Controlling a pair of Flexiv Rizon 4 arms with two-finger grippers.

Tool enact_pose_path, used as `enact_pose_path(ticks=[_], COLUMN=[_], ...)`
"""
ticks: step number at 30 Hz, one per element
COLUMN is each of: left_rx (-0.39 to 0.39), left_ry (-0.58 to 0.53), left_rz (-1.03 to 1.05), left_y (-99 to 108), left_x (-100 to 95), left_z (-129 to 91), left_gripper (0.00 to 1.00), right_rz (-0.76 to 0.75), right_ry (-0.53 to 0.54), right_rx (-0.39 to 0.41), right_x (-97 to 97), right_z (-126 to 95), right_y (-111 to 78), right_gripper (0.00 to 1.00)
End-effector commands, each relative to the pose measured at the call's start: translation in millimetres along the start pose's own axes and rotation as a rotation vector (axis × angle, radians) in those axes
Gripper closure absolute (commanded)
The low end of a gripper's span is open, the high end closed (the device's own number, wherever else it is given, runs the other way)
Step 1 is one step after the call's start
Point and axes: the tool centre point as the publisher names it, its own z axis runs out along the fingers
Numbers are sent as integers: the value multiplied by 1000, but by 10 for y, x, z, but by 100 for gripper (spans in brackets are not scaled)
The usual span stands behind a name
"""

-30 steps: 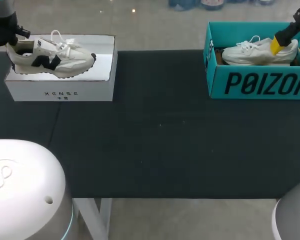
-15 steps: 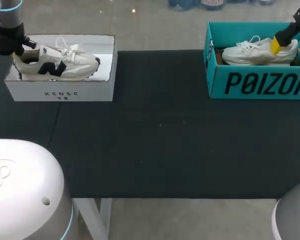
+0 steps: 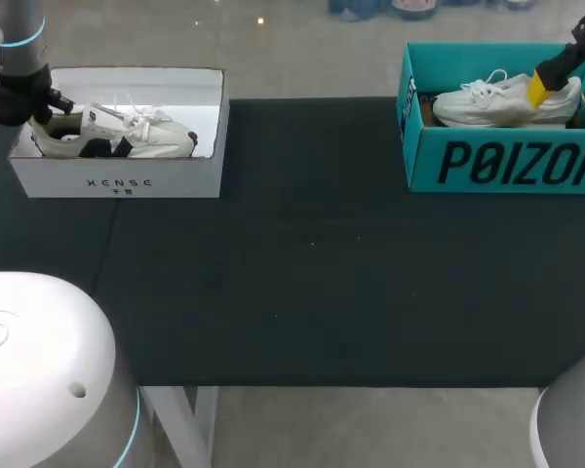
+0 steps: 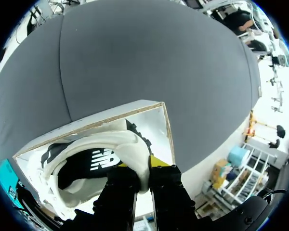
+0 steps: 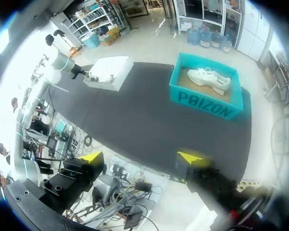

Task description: Take the shoe out of the shoebox, open the shoe tongue, remove and reinsert the insole, then place the shoe into the shoebox

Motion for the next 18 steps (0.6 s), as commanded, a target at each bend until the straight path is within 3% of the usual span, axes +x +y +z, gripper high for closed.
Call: enact_pose_path(ticks=[1, 17, 18], left_rx=[1, 45, 46], left_ry=[-6, -4, -2], left_rz=[9, 30, 30], left_y=[27, -78, -78], left_x=[2, -109, -100], left_z=[125, 455, 459], left_gripper=[100, 100, 78], right_rz=[1, 1, 1], right_ry=[-1, -1, -1], right_rx=[6, 6, 6], right_x=[1, 1, 1], right_z=[-3, -3, -3], right_y=[25, 25, 25], right_gripper=[0, 0, 0])
